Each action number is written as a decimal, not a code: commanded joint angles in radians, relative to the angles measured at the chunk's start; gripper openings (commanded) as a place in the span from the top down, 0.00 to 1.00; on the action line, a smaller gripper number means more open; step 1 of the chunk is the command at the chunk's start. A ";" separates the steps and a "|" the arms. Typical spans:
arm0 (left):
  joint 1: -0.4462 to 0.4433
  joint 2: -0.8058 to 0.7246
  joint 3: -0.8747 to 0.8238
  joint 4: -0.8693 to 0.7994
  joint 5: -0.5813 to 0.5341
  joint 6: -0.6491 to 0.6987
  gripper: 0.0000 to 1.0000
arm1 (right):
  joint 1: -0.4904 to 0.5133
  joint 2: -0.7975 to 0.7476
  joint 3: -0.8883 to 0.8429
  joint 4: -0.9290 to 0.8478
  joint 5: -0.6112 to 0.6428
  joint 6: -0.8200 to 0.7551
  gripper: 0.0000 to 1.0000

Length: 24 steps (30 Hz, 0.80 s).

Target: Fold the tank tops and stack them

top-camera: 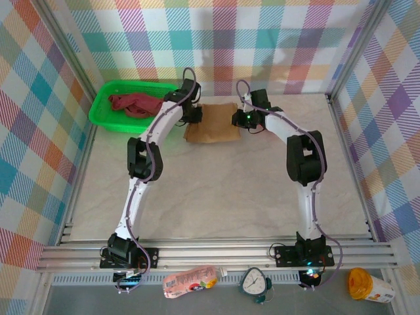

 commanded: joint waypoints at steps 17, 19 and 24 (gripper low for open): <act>0.087 -0.241 0.045 -0.174 -0.089 0.067 0.25 | -0.032 -0.250 -0.057 -0.074 -0.040 -0.146 0.33; 0.134 -0.290 -0.049 -0.133 -0.059 0.074 0.24 | -0.034 -0.305 -0.118 -0.057 -0.080 -0.135 0.25; 0.250 -0.265 -0.122 -0.057 0.005 0.067 0.23 | -0.031 -0.442 -0.232 -0.074 -0.123 -0.140 0.17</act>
